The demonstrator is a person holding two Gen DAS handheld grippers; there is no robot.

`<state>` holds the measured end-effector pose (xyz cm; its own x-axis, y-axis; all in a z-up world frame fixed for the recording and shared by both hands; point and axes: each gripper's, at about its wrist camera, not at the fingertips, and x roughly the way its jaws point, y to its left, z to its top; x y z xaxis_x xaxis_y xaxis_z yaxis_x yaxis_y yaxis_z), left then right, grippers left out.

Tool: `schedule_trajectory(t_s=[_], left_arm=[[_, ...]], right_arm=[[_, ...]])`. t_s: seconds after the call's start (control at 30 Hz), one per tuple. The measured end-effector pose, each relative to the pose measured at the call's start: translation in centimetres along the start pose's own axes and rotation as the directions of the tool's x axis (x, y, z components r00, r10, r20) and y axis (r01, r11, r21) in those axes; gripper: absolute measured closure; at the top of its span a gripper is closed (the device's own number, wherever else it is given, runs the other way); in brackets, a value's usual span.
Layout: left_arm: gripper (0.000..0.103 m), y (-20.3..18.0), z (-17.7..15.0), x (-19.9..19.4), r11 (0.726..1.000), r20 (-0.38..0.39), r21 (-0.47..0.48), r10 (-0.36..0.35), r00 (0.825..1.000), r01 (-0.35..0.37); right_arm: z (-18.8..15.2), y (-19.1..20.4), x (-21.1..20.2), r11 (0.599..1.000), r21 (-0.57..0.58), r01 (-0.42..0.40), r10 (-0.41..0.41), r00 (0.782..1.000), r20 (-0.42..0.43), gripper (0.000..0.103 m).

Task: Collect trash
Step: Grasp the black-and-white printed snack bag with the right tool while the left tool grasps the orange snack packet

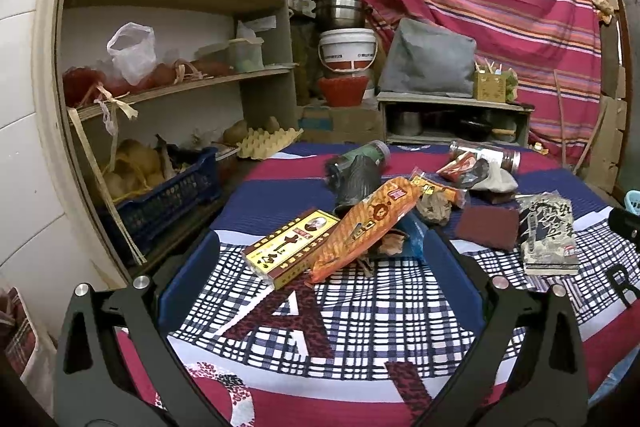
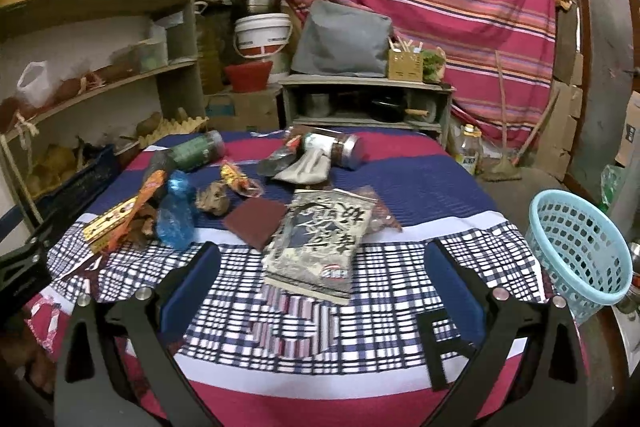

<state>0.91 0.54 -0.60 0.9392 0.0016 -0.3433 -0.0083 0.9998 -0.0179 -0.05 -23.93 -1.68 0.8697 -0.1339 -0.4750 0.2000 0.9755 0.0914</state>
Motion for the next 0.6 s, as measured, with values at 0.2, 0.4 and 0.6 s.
schedule_trajectory(t_s=[0.2, 0.4, 0.6], left_arm=[[0.005, 0.3, -0.1, 1.8, 0.999, -0.058, 0.034, 0.001, 0.998, 0.001], [0.005, 0.9, 0.6, 5.9, 0.993, -0.117, 0.111, 0.043, 0.992, -0.03], [0.005, -0.4, -1.0, 10.4, 0.971, -0.31, 0.23, 0.016, 0.951, 0.059]], right_arm=[[0.3, -0.6, 1.7, 1.0, -0.022, 0.012, -0.012, 1.0, -0.013, 0.004], [1.5, -1.4, 7.0, 1.0, -0.006, 0.022, -0.023, 0.989, -0.144, 0.005], [0.7, -1.2, 11.8, 0.998, -0.055, 0.005, -0.02, 0.96, -0.278, 0.024]])
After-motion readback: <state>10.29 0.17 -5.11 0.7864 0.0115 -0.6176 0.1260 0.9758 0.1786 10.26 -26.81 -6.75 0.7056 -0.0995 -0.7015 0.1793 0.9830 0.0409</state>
